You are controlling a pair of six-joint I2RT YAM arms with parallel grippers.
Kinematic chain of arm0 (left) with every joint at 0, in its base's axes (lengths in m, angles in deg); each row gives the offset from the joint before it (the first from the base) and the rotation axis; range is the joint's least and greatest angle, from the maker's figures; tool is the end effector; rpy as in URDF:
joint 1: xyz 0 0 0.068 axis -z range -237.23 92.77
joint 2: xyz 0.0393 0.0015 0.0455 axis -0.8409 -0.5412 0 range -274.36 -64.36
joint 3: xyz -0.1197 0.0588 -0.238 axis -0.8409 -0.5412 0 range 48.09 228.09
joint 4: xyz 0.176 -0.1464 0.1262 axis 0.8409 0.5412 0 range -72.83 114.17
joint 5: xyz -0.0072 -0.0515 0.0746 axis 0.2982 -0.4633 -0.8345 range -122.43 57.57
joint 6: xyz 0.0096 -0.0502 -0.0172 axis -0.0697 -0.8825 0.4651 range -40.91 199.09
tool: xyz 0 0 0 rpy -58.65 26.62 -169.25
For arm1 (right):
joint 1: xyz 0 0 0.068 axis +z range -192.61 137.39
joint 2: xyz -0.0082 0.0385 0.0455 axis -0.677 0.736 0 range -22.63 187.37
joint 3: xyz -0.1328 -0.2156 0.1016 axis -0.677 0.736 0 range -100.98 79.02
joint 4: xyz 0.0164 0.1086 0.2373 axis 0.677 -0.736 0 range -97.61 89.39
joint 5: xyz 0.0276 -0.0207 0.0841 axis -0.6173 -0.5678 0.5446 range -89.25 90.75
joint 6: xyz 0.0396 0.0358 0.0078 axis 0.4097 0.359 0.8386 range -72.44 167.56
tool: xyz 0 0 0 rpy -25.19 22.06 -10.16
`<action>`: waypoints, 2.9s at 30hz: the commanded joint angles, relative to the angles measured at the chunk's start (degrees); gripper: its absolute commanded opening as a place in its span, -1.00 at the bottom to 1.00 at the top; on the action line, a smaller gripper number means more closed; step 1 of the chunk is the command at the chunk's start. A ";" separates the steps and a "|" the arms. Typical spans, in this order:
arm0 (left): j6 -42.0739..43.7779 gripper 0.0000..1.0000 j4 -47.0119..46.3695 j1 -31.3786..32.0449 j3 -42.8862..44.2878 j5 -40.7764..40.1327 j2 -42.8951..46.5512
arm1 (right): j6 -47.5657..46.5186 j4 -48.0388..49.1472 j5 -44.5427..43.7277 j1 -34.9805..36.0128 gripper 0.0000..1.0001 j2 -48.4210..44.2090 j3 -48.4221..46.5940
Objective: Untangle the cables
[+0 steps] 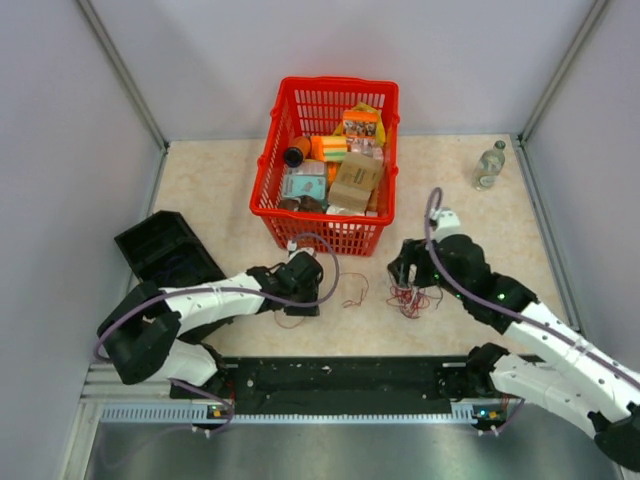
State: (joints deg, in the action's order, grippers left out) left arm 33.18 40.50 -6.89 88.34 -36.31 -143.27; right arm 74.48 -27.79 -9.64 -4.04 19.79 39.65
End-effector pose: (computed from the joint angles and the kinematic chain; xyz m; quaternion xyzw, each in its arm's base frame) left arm 0.1610 -0.1906 0.1697 0.0293 0.9693 -0.1582 0.1859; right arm 0.1347 0.0992 0.2837 -0.0427 0.8636 0.2023 0.4599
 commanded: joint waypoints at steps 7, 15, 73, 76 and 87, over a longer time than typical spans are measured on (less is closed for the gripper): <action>-0.14 -1.00 -5.84 0.19 -5.61 -0.96 10.60 | 2.09 36.43 9.78 15.57 0.03 16.47 9.99; -1.37 -1.00 -8.13 0.01 -7.21 1.33 17.65 | 4.78 47.14 -2.85 17.42 0.16 27.45 13.19; 7.00 0.32 -5.23 -1.04 -10.44 6.35 18.69 | 23.28 57.33 11.87 17.77 -1.00 39.76 15.13; 1.80 0.75 -5.23 -0.95 -15.37 1.80 26.51 | 21.95 57.32 13.82 18.21 -1.00 40.99 14.24; -4.79 0.96 16.13 -1.39 -10.19 -9.92 20.31 | 18.88 54.69 14.61 18.21 -1.00 40.82 12.48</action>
State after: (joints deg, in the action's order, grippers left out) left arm 32.15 49.68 -8.04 76.41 -41.56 -119.06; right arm 95.59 26.94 4.79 13.27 61.18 54.23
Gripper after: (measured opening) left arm 0.982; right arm 0.006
